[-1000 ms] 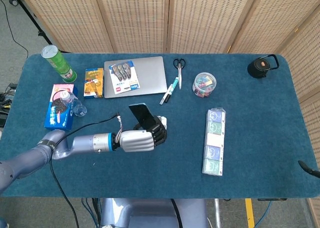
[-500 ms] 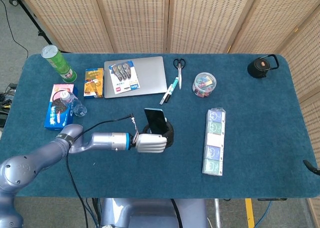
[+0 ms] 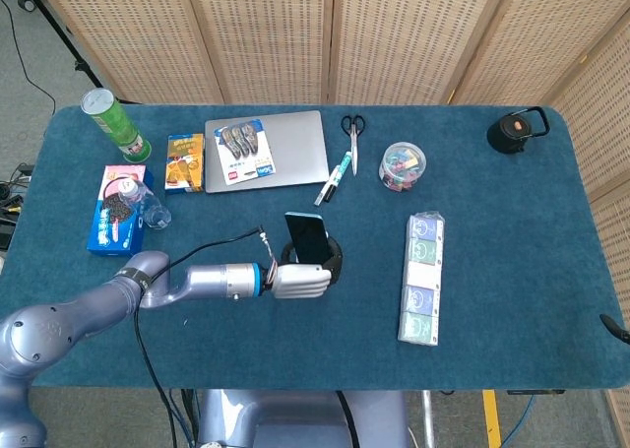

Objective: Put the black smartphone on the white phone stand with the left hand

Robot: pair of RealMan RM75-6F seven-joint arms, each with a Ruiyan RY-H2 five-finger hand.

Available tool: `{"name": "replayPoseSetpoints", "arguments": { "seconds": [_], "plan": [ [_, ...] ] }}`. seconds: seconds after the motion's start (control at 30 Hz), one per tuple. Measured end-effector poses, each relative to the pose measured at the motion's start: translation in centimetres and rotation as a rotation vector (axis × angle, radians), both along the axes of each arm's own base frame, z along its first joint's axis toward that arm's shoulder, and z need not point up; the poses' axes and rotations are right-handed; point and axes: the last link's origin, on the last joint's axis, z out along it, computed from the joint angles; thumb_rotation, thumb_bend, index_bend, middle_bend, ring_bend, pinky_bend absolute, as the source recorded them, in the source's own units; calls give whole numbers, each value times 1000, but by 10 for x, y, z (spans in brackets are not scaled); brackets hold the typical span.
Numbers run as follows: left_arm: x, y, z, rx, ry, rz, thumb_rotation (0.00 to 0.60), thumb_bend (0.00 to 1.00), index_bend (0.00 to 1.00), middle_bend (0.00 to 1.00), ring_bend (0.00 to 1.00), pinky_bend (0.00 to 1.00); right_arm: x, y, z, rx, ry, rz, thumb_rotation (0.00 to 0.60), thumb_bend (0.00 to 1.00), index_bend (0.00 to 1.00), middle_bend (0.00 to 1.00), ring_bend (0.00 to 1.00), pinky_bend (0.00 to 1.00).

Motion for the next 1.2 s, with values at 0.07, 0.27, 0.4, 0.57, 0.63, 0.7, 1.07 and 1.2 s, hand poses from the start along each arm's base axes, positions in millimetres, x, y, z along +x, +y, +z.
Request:
{"name": "replayPoseSetpoints", "arguments": {
  "seconds": [0.07,0.27,0.4,0.57,0.63,0.7,1.07,1.2],
  "plan": [
    [0,0,-1,17,10,-1,600,0,640,463,465,541,0,0,0,-1,-1,1,600,0,0,0,0,0],
    [-3,-4,-8,36,40,14,600,0,640,457,465,541,-1,2,2,-5,-7,1,600,0,0,0,0,0],
    [-4,-5,-12,43,42,13,600,0,640,457,465,541,-2,2,3,-6,-9,0,600,0,0,0,0,0],
    [-4,-6,-16,43,48,12,600,0,640,456,462,541,-2,2,3,-4,-9,0,600,0,0,0,0,0],
    [-4,-6,-18,43,62,8,600,0,640,455,459,541,-2,2,3,-4,-10,1,600,0,0,0,0,0],
    [-4,-7,-20,42,73,4,600,0,640,453,458,541,-2,3,4,-6,-12,2,600,0,0,0,0,0],
    [-3,-8,-23,67,98,-7,600,0,640,446,453,541,-2,3,6,-9,-25,4,600,0,0,0,0,0],
    [-3,-8,-24,93,102,-6,600,0,640,445,448,541,-2,4,7,-8,-27,4,600,0,0,0,0,0]
  ]
}}
